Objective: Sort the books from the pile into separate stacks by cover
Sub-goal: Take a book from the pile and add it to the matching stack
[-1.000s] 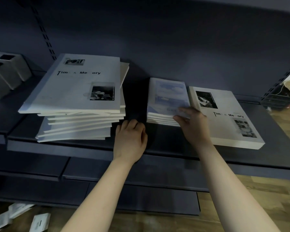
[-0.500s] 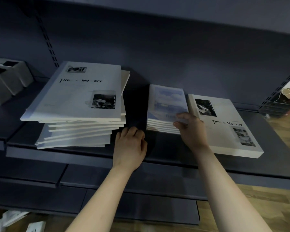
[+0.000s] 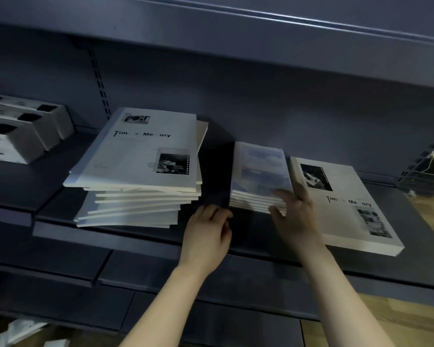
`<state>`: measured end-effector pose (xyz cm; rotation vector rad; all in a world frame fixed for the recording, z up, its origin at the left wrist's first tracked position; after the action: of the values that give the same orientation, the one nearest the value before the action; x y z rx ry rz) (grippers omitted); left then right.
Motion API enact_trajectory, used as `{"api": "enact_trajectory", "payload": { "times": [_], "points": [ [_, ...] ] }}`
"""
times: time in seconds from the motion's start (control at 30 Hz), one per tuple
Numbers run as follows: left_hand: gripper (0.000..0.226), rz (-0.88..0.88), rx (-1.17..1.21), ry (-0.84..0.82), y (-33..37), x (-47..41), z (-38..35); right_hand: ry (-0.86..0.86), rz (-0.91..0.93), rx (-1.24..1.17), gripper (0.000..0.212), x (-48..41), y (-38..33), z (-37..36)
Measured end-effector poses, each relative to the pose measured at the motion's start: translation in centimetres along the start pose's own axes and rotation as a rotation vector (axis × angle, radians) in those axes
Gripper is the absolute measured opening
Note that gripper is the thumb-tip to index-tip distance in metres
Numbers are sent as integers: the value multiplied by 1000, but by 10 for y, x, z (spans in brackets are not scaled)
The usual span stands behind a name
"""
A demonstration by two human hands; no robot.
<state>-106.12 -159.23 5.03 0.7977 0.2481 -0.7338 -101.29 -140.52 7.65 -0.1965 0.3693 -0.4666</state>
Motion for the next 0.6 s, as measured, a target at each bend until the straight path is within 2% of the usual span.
{"api": "enact_trajectory", "payload": {
  "times": [0.2, 0.4, 0.5, 0.6],
  "points": [
    [26, -99, 107, -78, 39, -1, 20, 230, 11, -59, 25, 38, -7, 12],
    [26, -211, 182, 106, 77, -18, 93, 88, 60, -32, 16, 47, -12, -17],
    [29, -159, 38, 236, 66, -30, 141, 85, 108, -2, 13, 51, -17, -22],
    [21, 24, -138, 291, 28, -41, 179, 123, 125, 5, 12, 54, -17, -21]
  ]
}}
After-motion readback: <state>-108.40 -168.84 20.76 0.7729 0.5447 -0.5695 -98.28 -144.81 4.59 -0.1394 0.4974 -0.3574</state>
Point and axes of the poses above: each hand's wrist, its own x-axis away from the middle knuckle, its own z-axis out of the back of the hand, y = z × x, the point moved 10 cm from there along -x, towards the middle knuckle, and after that the axes turned 8 degrees about x, right-handed, at the moved point
